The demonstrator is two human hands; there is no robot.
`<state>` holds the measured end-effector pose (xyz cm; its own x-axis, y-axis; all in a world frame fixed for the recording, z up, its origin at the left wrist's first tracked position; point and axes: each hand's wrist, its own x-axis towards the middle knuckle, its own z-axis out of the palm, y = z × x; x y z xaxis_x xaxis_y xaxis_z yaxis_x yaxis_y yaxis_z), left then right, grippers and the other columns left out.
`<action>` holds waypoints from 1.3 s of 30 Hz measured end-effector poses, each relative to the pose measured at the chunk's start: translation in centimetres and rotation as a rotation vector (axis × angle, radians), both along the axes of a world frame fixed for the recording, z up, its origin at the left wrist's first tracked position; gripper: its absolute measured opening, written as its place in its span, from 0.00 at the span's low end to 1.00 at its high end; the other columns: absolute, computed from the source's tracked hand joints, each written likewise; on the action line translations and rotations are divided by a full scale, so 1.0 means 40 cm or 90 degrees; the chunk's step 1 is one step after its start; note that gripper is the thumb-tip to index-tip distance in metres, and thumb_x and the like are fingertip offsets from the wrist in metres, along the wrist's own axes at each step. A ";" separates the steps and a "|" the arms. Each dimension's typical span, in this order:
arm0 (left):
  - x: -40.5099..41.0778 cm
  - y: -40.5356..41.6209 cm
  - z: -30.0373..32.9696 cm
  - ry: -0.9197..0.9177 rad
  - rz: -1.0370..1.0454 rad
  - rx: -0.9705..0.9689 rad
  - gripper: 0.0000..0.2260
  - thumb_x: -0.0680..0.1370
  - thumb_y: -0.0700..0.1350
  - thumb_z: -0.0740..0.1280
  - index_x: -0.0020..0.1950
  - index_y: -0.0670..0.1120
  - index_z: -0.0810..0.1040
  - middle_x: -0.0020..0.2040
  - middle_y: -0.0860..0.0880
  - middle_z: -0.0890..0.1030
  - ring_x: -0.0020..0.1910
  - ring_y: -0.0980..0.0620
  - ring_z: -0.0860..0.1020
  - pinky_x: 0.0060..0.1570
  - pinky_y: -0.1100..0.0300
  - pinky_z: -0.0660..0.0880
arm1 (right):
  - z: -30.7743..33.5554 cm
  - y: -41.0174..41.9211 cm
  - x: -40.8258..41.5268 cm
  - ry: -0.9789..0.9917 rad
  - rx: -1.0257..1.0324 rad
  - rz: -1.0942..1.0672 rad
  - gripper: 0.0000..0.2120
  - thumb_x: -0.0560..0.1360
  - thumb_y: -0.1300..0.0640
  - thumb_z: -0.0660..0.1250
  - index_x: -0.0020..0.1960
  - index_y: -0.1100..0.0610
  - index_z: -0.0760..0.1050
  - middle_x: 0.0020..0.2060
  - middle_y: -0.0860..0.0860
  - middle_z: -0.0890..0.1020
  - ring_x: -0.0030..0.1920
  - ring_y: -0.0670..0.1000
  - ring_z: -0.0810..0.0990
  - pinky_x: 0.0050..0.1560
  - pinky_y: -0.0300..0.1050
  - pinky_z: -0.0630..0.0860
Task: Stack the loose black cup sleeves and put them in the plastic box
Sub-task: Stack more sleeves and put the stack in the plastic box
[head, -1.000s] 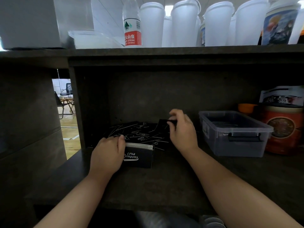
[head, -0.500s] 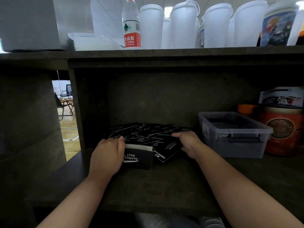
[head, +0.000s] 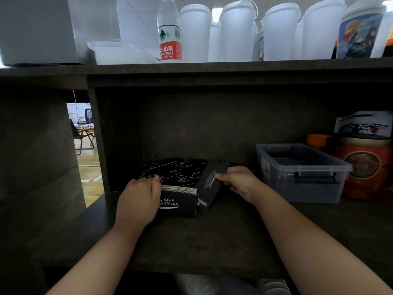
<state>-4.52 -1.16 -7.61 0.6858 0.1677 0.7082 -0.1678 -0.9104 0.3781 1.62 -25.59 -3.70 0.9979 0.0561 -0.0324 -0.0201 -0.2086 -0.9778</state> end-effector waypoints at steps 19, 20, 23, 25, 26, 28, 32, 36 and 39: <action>-0.006 0.000 0.001 0.012 -0.004 -0.004 0.17 0.83 0.49 0.54 0.35 0.50 0.71 0.33 0.52 0.74 0.39 0.51 0.74 0.37 0.57 0.65 | 0.004 0.003 -0.001 0.061 0.208 0.120 0.08 0.79 0.56 0.59 0.51 0.59 0.75 0.40 0.54 0.76 0.34 0.49 0.73 0.33 0.39 0.69; -0.005 0.000 0.000 0.012 -0.003 -0.010 0.15 0.82 0.50 0.54 0.38 0.50 0.72 0.36 0.52 0.75 0.41 0.50 0.75 0.38 0.57 0.66 | 0.002 0.006 -0.001 0.039 0.160 0.152 0.10 0.80 0.61 0.58 0.53 0.57 0.78 0.43 0.55 0.78 0.36 0.49 0.75 0.35 0.39 0.71; -0.002 0.000 0.002 0.012 -0.010 -0.056 0.13 0.82 0.52 0.55 0.59 0.48 0.74 0.54 0.49 0.76 0.52 0.49 0.76 0.44 0.56 0.71 | -0.008 0.019 -0.011 -0.033 -0.009 0.266 0.15 0.80 0.63 0.60 0.58 0.47 0.78 0.55 0.52 0.82 0.54 0.53 0.80 0.50 0.45 0.73; -0.003 0.001 0.002 0.009 -0.021 -0.071 0.16 0.82 0.52 0.55 0.67 0.49 0.70 0.64 0.49 0.73 0.59 0.48 0.75 0.50 0.53 0.73 | -0.015 0.038 -0.021 -0.096 -0.144 0.316 0.15 0.80 0.61 0.62 0.61 0.44 0.76 0.57 0.49 0.82 0.59 0.51 0.79 0.50 0.43 0.76; -0.003 0.003 0.002 0.001 -0.024 -0.062 0.16 0.82 0.53 0.54 0.67 0.49 0.70 0.65 0.49 0.73 0.60 0.48 0.74 0.51 0.52 0.73 | -0.020 0.049 -0.027 -0.102 -0.176 0.338 0.13 0.81 0.60 0.61 0.61 0.47 0.76 0.58 0.48 0.81 0.59 0.50 0.79 0.52 0.43 0.77; -0.002 0.007 0.001 -0.009 -0.038 -0.020 0.16 0.83 0.52 0.52 0.59 0.48 0.77 0.56 0.48 0.78 0.55 0.47 0.76 0.49 0.53 0.72 | -0.023 0.071 -0.045 -0.065 -0.161 0.380 0.13 0.82 0.50 0.57 0.62 0.50 0.76 0.59 0.48 0.80 0.60 0.48 0.78 0.56 0.43 0.77; -0.008 0.003 0.004 0.014 -0.044 -0.007 0.17 0.83 0.50 0.54 0.35 0.52 0.71 0.33 0.54 0.74 0.40 0.52 0.73 0.39 0.57 0.64 | -0.001 0.070 -0.049 -0.072 -0.133 0.319 0.27 0.80 0.36 0.45 0.57 0.46 0.79 0.58 0.48 0.81 0.58 0.49 0.79 0.48 0.41 0.73; -0.005 0.003 0.000 0.002 -0.012 0.010 0.18 0.82 0.51 0.54 0.34 0.50 0.71 0.32 0.53 0.72 0.39 0.52 0.72 0.35 0.58 0.64 | -0.015 -0.001 0.018 -0.237 -0.259 -0.009 0.15 0.79 0.43 0.61 0.57 0.51 0.79 0.51 0.49 0.80 0.59 0.52 0.77 0.52 0.43 0.71; 0.000 0.004 -0.004 0.001 -0.009 0.006 0.18 0.82 0.50 0.55 0.34 0.49 0.72 0.32 0.52 0.72 0.39 0.51 0.72 0.36 0.57 0.65 | -0.050 -0.054 0.053 -0.121 -0.519 -0.033 0.32 0.71 0.39 0.71 0.70 0.51 0.69 0.66 0.53 0.73 0.70 0.56 0.66 0.67 0.48 0.67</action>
<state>-4.52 -1.00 -7.78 0.6896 0.1516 0.7082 -0.1798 -0.9113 0.3703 3.75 -27.74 -5.69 0.9911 0.0424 0.1259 0.1012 -0.8548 -0.5090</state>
